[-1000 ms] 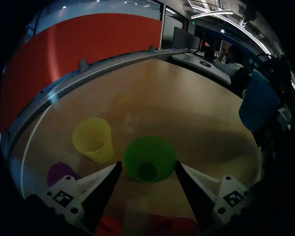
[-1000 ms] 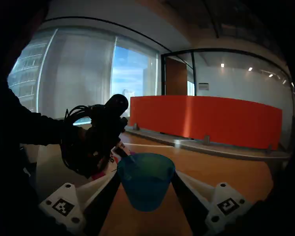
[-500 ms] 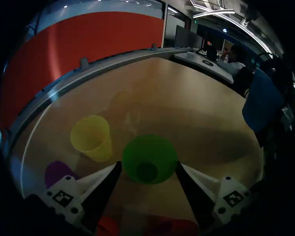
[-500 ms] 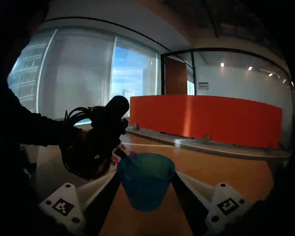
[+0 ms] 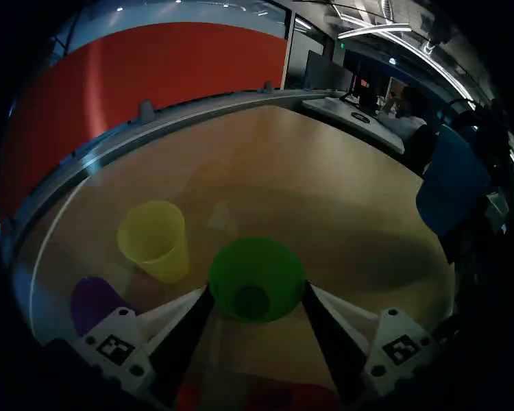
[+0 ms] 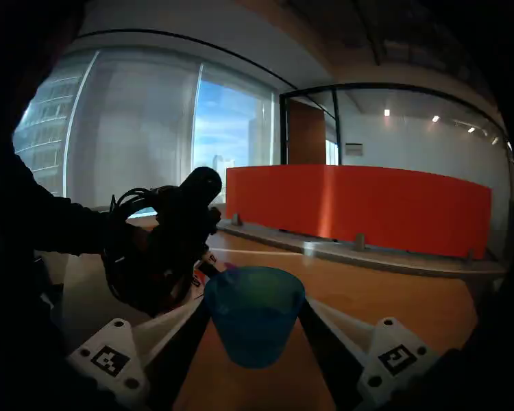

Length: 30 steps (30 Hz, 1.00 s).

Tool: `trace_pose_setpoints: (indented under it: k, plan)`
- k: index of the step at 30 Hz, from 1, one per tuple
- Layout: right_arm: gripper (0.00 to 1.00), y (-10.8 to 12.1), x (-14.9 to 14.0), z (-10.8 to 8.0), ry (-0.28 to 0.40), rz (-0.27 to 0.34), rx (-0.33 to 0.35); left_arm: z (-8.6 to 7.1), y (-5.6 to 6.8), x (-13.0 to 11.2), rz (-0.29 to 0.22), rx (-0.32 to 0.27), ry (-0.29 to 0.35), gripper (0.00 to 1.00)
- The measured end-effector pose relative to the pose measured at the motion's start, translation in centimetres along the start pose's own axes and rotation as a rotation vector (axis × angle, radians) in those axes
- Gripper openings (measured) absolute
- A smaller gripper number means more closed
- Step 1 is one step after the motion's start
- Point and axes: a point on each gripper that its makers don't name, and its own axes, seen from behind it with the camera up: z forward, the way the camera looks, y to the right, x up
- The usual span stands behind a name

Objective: Pour water

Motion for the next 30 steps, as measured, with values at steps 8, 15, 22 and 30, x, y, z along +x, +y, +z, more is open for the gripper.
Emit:
trace_pose_setpoints:
  k: [8, 15, 22, 30]
  plan:
    - [0.9, 0.0, 0.1, 0.0, 0.0, -0.001, -0.002, -0.3, 0.0, -0.1, -0.027, -0.013, 0.009, 0.88]
    - [0.9, -0.1, 0.1, 0.0, 0.001, 0.001, 0.0, -0.5, 0.1, -0.3, -0.011, -0.004, 0.005, 0.86]
    - [0.9, -0.1, 0.1, -0.1, 0.001, -0.002, -0.003, -0.8, 0.6, -0.1, -0.008, -0.014, 0.017, 0.86]
    - [0.9, -0.1, 0.4, -0.2, 0.005, -0.001, -0.005, -1.5, 0.9, 0.3, 0.01, -0.018, 0.037, 0.85]
